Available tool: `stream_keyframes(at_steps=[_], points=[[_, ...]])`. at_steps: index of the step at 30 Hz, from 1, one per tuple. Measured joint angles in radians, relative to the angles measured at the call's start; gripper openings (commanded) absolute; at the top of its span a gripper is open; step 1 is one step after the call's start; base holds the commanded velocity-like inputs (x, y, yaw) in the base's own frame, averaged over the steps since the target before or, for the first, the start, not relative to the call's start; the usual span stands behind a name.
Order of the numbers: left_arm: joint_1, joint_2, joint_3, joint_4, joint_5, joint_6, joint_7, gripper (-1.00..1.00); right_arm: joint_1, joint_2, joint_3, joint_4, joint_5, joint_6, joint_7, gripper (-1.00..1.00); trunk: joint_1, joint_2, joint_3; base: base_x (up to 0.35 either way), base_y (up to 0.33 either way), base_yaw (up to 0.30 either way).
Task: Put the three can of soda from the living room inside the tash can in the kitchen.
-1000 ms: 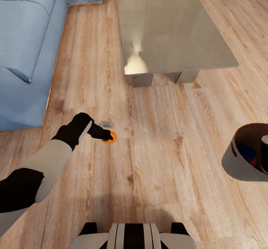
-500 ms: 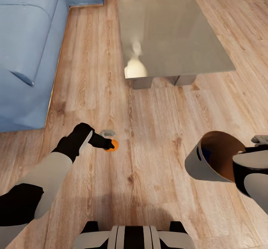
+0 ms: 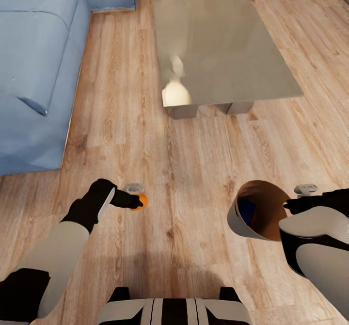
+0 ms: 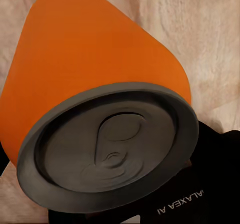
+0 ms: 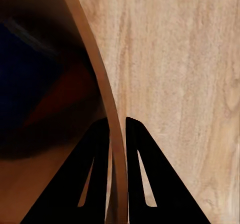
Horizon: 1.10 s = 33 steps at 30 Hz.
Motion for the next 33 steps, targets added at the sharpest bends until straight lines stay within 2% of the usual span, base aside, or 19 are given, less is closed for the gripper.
stream_keyframes(at_steps=[4,11,16,18,21,23,24,26,27,28,29,30,32,33], points=[[0.007,0.001,0.004,-0.047,0.005,0.005,0.015,-1.00,0.001,0.015,-0.001,0.013,-0.004,-0.004,-0.046,-1.00,-0.015,0.028,0.012,0.000,0.000,0.000],[0.009,0.002,0.006,-0.071,0.004,0.014,0.015,-1.00,0.004,0.022,-0.002,0.016,-0.001,-0.004,-0.059,-1.00,-0.042,0.077,0.034,0.000,0.000,0.000],[0.009,0.009,0.007,-0.085,0.008,0.050,0.008,-1.00,0.006,0.032,-0.001,0.024,-0.003,-0.003,-0.063,-1.00,-0.061,0.112,0.050,0.000,0.000,0.000],[0.009,0.010,0.007,-0.095,0.010,0.050,-0.016,-1.00,0.007,0.039,0.000,0.054,0.000,-0.001,-0.094,-1.00,-0.069,0.126,0.056,0.000,0.000,0.000],[0.008,0.011,0.004,-0.089,0.027,0.050,-0.140,-1.00,0.008,0.048,0.026,0.113,-0.001,0.008,-0.125,-1.00,-0.080,0.147,0.066,0.000,0.000,0.000],[0.004,0.012,0.003,-0.081,0.031,0.050,-0.253,-1.00,0.007,0.058,0.065,0.148,0.000,0.056,-0.119,-1.00,-0.088,0.161,0.072,0.000,0.000,0.000],[0.002,0.013,0.003,-0.078,0.025,0.050,-0.286,-1.00,0.006,0.061,0.078,0.157,-0.001,0.079,-0.105,-1.00,-0.092,0.168,0.075,0.000,0.000,0.000],[-0.005,0.028,0.002,-0.051,0.024,0.050,-0.409,-1.00,0.006,0.070,0.158,0.176,0.003,0.144,-0.058,-1.00,-0.100,0.182,0.081,0.000,0.000,0.000],[-0.007,0.035,0.002,-0.042,0.021,0.050,-0.440,-1.00,0.007,0.075,0.178,0.180,-0.008,0.167,-0.038,-1.00,-0.104,0.189,0.084,0.000,0.000,0.000],[-0.010,0.048,0.001,-0.029,0.023,0.050,-0.494,-1.00,0.006,0.084,0.216,0.183,-0.013,0.194,-0.024,-1.00,-0.107,0.196,0.088,0.000,0.000,0.000],[-0.020,0.063,0.000,-0.017,0.027,0.050,-0.562,-1.00,0.006,0.093,0.263,0.186,-0.036,0.241,-0.009,-1.00,-0.111,0.203,0.091,0.000,0.000,0.000],[-0.030,0.068,-0.001,-0.014,0.027,0.050,-0.600,-1.00,0.006,0.099,0.294,0.188,-0.064,0.278,0.004,-1.00,-0.115,0.210,0.094,0.000,0.000,0.000],[-0.039,0.072,-0.002,-0.015,0.024,0.050,-0.631,-1.00,0.006,0.101,0.331,0.189,-0.073,0.290,0.003,-1.00,-0.123,0.224,0.100,0.000,0.000,0.000],[-0.050,0.073,-0.003,-0.018,0.027,0.050,-0.653,-1.00,0.006,0.102,0.360,0.189,-0.095,0.305,0.003,-1.00,-0.127,0.231,0.103,0.000,0.000,0.000]])
